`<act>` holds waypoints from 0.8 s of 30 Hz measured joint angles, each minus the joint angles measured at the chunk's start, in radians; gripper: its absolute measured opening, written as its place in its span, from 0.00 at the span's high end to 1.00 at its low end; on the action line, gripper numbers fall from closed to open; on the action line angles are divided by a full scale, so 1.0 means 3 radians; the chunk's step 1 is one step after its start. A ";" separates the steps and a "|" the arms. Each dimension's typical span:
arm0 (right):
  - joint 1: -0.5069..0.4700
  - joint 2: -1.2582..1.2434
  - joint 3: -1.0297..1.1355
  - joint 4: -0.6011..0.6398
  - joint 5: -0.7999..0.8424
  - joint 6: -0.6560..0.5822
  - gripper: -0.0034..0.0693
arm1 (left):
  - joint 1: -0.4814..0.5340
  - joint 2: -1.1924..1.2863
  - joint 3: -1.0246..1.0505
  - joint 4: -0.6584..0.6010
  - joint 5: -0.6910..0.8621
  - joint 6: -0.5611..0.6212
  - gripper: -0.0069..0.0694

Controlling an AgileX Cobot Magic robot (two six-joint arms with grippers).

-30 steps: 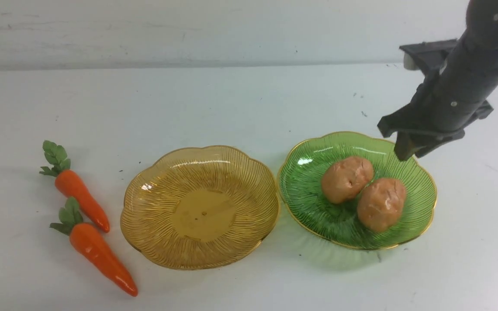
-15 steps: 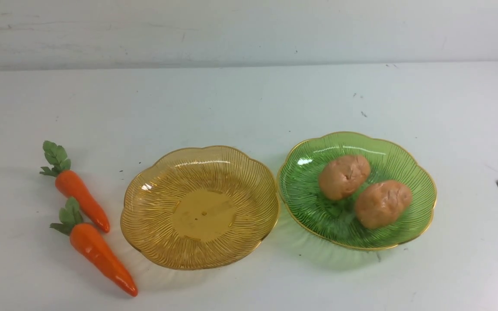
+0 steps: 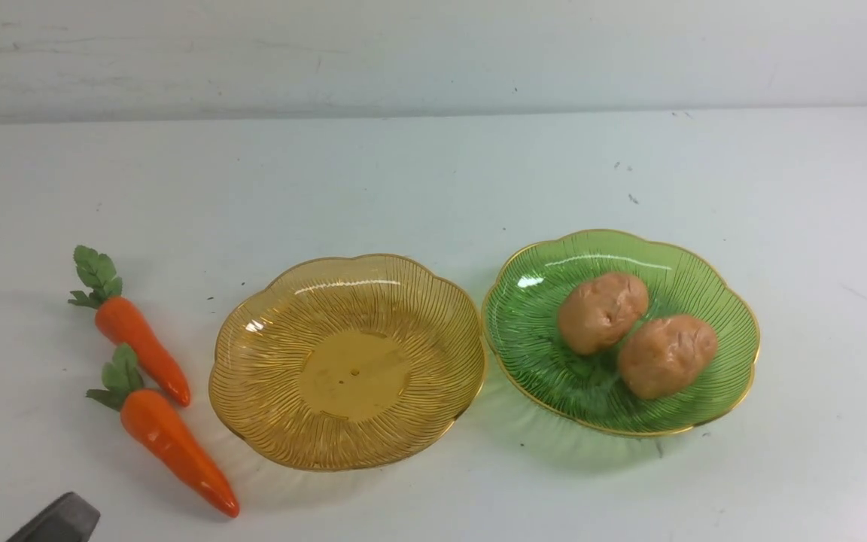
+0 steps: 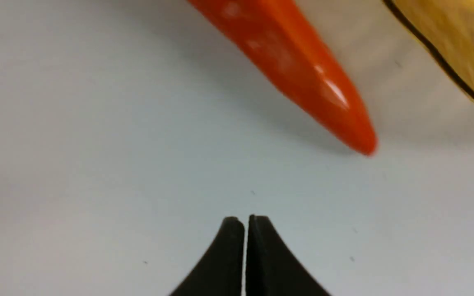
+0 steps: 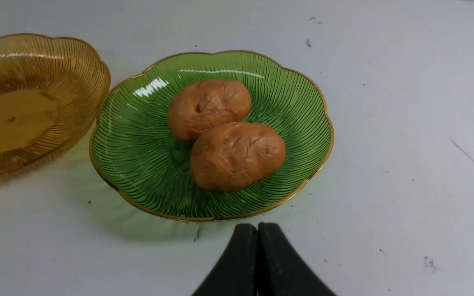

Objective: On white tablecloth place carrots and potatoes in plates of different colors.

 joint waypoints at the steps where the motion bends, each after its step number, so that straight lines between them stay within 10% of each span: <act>1: 0.0000 0.0000 0.0000 0.0000 0.0006 0.0000 0.97 | 0.0000 0.0083 -0.0076 0.0121 0.0049 -0.0204 0.91; 10: 0.0000 0.0000 0.0000 0.0010 0.0017 0.0000 0.97 | 0.0000 0.0231 -0.0197 0.0059 -0.0272 -0.0750 0.81; 24: 0.0000 0.0000 0.0000 0.0014 0.0024 -0.0016 0.97 | 0.0000 0.0616 -0.0198 0.0303 -0.0604 -0.1042 0.32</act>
